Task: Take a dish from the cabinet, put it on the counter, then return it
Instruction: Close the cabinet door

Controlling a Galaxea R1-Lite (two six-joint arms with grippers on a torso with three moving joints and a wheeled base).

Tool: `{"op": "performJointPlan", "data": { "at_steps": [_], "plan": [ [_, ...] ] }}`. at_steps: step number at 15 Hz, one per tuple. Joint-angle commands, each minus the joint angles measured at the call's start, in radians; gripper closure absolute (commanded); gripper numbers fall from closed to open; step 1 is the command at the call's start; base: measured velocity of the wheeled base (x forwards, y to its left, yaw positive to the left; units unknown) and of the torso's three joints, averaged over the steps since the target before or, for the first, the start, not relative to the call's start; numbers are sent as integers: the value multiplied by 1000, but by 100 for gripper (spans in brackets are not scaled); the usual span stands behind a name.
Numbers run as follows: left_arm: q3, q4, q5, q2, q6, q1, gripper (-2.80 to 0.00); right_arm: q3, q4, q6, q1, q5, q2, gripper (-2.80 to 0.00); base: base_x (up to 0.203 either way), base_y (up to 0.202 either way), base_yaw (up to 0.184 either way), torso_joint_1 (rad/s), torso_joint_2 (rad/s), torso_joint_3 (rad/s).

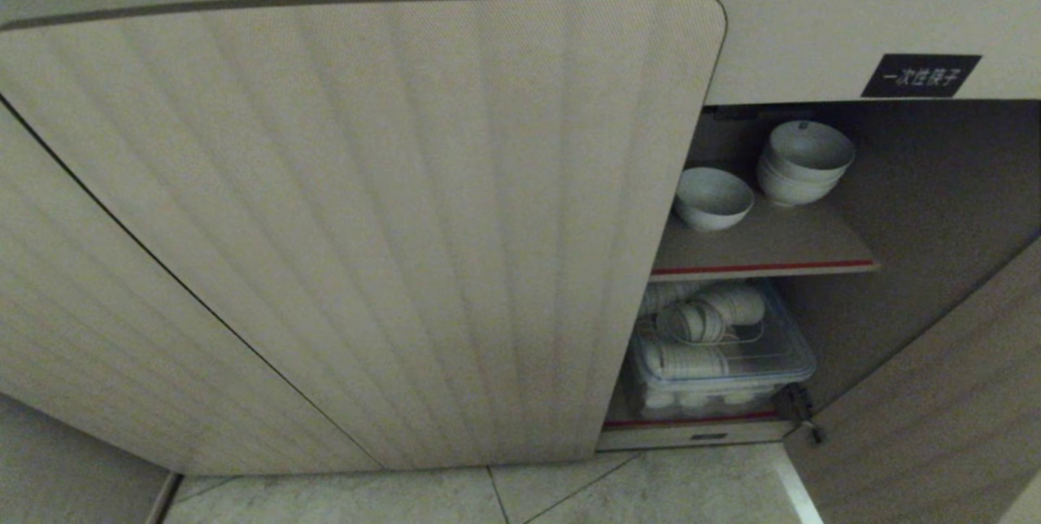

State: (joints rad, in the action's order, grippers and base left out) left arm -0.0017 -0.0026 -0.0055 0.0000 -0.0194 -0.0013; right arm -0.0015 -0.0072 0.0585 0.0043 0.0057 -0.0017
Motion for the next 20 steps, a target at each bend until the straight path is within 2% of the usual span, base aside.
{"op": "performJointPlan", "data": {
  "at_steps": [1, 7, 20],
  "plan": [
    [0, -1, -1, 0, -1, 1, 0, 0, 0, -2, 0, 0, 2, 0, 0, 0, 0, 0, 0, 0],
    [0, -1, -1, 0, -1, 0, 0, 0, 1, 30, 0, -3, 2, 0, 0, 0, 0, 0, 0, 0],
    [0, -1, -1, 0, -1, 1, 0, 0, 1, 29, 0, -3, 2, 0, 0, 0, 0, 0, 0, 0]
  ]
}}
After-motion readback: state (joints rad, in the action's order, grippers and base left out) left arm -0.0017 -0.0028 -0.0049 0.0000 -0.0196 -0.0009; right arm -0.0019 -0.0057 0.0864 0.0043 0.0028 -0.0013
